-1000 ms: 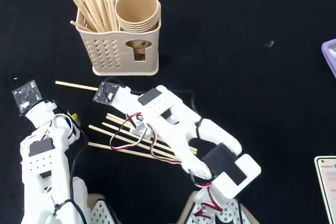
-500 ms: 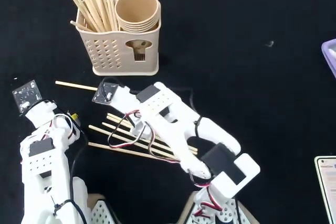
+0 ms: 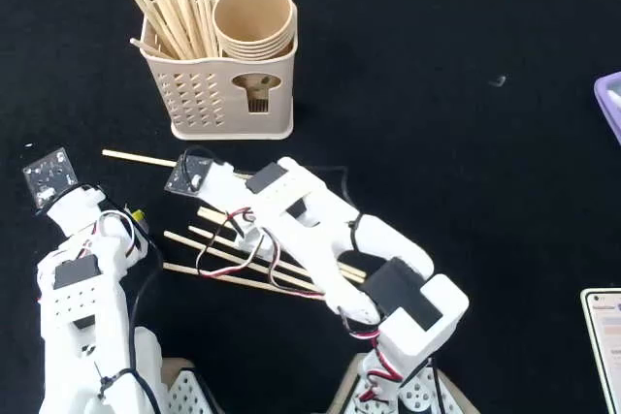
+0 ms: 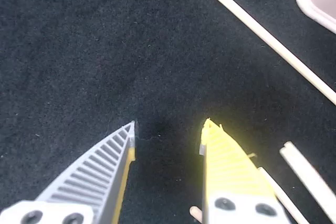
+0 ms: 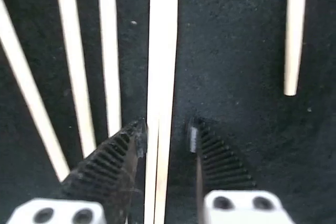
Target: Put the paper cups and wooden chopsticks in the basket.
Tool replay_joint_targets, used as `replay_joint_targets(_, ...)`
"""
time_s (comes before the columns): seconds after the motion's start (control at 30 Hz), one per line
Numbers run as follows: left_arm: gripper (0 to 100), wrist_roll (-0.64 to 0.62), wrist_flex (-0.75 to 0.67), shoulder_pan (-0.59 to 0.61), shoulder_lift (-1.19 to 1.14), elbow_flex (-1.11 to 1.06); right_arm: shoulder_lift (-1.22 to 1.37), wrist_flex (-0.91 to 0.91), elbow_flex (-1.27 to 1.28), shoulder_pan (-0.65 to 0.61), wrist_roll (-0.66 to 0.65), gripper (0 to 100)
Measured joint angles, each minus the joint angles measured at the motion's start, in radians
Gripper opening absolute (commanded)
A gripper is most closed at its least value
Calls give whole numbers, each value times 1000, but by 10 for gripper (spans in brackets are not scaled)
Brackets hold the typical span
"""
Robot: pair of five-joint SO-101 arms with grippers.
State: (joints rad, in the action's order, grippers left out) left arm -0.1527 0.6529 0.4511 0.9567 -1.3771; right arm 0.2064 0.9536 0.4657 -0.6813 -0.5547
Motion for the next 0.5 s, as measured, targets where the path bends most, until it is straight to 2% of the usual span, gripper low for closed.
replay_joint_targets(0.23, 209, 0, 0, 0, 0, 0, -51, 38, 3, 9, -2, 10)
replay_joint_targets(0.5, 209, 0, 0, 0, 0, 0, -419, 203, -100, 55, -3, 11)
